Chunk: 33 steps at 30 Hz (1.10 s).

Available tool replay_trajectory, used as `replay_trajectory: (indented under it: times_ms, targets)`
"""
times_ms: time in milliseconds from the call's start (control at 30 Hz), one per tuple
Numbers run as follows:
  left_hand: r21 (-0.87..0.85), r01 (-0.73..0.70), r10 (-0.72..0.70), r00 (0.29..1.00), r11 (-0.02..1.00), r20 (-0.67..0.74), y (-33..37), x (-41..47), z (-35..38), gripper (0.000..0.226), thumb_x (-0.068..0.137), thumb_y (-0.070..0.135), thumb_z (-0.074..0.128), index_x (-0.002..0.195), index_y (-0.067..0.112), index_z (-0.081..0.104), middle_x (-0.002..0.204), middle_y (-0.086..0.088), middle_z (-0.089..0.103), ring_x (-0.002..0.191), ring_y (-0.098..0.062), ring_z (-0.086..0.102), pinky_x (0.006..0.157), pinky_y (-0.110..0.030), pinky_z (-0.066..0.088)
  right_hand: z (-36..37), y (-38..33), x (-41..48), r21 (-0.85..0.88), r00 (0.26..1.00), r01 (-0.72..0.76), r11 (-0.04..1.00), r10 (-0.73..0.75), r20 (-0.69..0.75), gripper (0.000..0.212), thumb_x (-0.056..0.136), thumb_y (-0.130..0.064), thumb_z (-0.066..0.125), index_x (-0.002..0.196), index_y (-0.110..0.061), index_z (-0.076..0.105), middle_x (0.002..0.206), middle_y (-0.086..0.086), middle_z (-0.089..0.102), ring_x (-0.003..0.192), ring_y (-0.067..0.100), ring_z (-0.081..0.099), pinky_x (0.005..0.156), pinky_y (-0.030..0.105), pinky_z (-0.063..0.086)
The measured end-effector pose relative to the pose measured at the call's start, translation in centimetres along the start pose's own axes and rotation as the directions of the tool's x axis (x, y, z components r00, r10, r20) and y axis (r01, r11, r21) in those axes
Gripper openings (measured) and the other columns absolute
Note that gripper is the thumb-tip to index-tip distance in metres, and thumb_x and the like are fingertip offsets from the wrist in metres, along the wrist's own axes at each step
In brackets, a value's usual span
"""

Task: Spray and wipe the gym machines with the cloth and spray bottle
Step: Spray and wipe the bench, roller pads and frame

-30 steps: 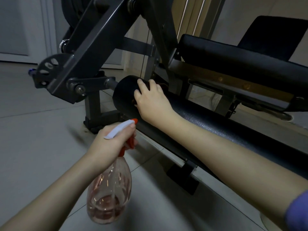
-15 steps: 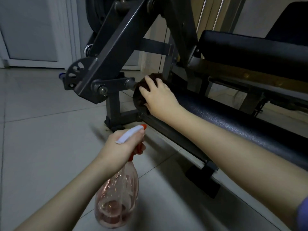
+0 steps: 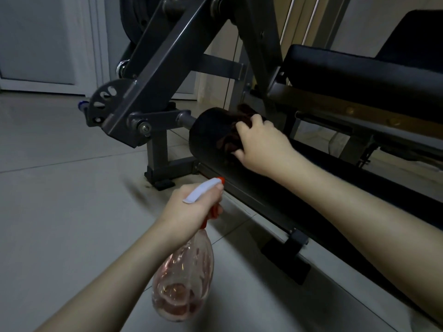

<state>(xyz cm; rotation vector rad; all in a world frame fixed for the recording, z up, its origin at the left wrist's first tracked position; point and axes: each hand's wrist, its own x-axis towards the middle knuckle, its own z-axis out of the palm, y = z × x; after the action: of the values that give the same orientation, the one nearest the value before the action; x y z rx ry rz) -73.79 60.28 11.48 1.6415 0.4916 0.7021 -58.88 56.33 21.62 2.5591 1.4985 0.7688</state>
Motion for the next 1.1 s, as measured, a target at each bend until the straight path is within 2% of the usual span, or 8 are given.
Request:
replay_trajectory:
  times_ms: [200, 300, 433, 667, 733, 833, 967, 1100]
  targets:
    - [0.026, -0.038, 0.038, 0.999, 0.999, 0.018, 0.6, 0.3, 0.5, 0.049, 0.080, 0.057, 0.053, 0.077, 0.009, 0.066, 0.076, -0.007, 0.072, 0.084, -0.034, 0.068, 0.069, -0.037, 0.050, -1.5, 4.8, 3.0, 0.369, 0.977, -0.150, 0.917, 0.082, 0.195, 0.042, 0.097, -0.037, 0.043, 0.135, -0.019, 0.046, 0.126, 0.007, 0.054, 0.097, 0.018, 0.053, 0.077, 0.029, 0.041]
    - [0.052, -0.055, 0.054, 0.998, 0.997, 0.025, 1.0, 0.2, 0.9, 0.049, 0.077, 0.058, 0.051, 0.074, 0.011, 0.065, 0.076, -0.006, 0.072, 0.083, -0.034, 0.067, 0.070, -0.042, 0.053, -1.6, 6.3, 3.0, 0.439, 0.965, -0.186, 0.879, 0.081, 0.248, 0.041, 0.098, -0.034, 0.043, 0.136, -0.018, 0.046, 0.127, 0.009, 0.055, 0.093, 0.016, 0.049, 0.079, 0.025, 0.037]
    - [0.071, -0.092, 0.088, 0.995, 0.993, 0.054, 1.4, -0.1, 1.0, 0.053, 0.075, 0.063, 0.049, 0.072, 0.012, 0.063, 0.076, -0.008, 0.071, 0.081, -0.036, 0.066, 0.077, -0.049, 0.054, -2.2, 7.2, 2.0, 0.421, 0.959, -0.183, 0.889, 0.066, 0.276, 0.040, 0.099, -0.032, 0.043, 0.136, -0.018, 0.046, 0.129, 0.011, 0.054, 0.105, 0.023, 0.052, 0.082, 0.027, 0.037]
    - [0.102, -0.090, 0.086, 0.995, 0.991, 0.040, 2.1, -0.8, 0.8, 0.049, 0.084, 0.059, 0.047, 0.067, 0.015, 0.060, 0.074, -0.008, 0.071, 0.079, -0.034, 0.066, 0.071, -0.042, 0.054, -2.5, 8.9, -1.4, 0.372, 0.966, -0.183, 0.910, 0.096, 0.242, 0.045, 0.098, -0.032, 0.043, 0.140, -0.018, 0.041, 0.135, 0.011, 0.050, 0.118, 0.027, 0.049, 0.086, 0.027, 0.036]
    - [0.106, -0.061, 0.060, 0.998, 0.992, 0.017, 2.2, -0.8, 0.6, 0.050, 0.092, 0.054, 0.048, 0.069, 0.012, 0.062, 0.072, -0.007, 0.071, 0.071, -0.031, 0.064, 0.068, -0.040, 0.053, -2.5, 8.8, -1.7, 0.364, 0.969, -0.190, 0.912, 0.113, 0.222, 0.047, 0.098, -0.032, 0.043, 0.143, -0.017, 0.039, 0.139, 0.011, 0.047, 0.123, 0.028, 0.047, 0.089, 0.028, 0.036]
    - [0.095, -0.040, 0.043, 0.998, 0.995, -0.037, 2.6, -1.0, 0.4, 0.047, 0.093, 0.049, 0.047, 0.072, 0.011, 0.063, 0.070, -0.010, 0.070, 0.061, -0.018, 0.060, 0.062, -0.032, 0.047, -2.5, 8.7, -1.7, 0.374, 0.968, -0.203, 0.905, 0.129, 0.213, 0.047, 0.098, -0.033, 0.043, 0.142, -0.017, 0.039, 0.137, 0.010, 0.049, 0.115, 0.024, 0.050, 0.086, 0.028, 0.038]
    - [0.117, -0.040, 0.053, 0.992, 0.992, -0.113, 2.8, -1.1, -0.2, 0.053, 0.092, 0.050, 0.046, 0.077, 0.003, 0.064, 0.070, -0.014, 0.070, 0.059, -0.016, 0.059, 0.063, -0.030, 0.045, -2.3, 8.3, -1.9, 0.354, 0.976, -0.194, 0.915, 0.144, 0.161, 0.041, 0.097, -0.034, 0.045, 0.135, -0.018, 0.046, 0.128, 0.010, 0.054, 0.106, 0.024, 0.054, 0.079, 0.028, 0.040]
    - [0.147, -0.048, 0.072, 0.985, 0.988, -0.157, 2.5, -0.9, -1.2, 0.052, 0.094, 0.046, 0.046, 0.073, 0.001, 0.060, 0.068, -0.009, 0.070, 0.052, -0.007, 0.054, 0.061, -0.029, 0.042, -2.0, 6.9, -3.5, 0.266, 0.995, -0.087, 0.960, 0.071, 0.067, 0.048, 0.095, -0.038, 0.046, 0.141, -0.025, 0.039, 0.143, 0.005, 0.038, 0.124, 0.025, 0.045, 0.097, 0.033, 0.040]
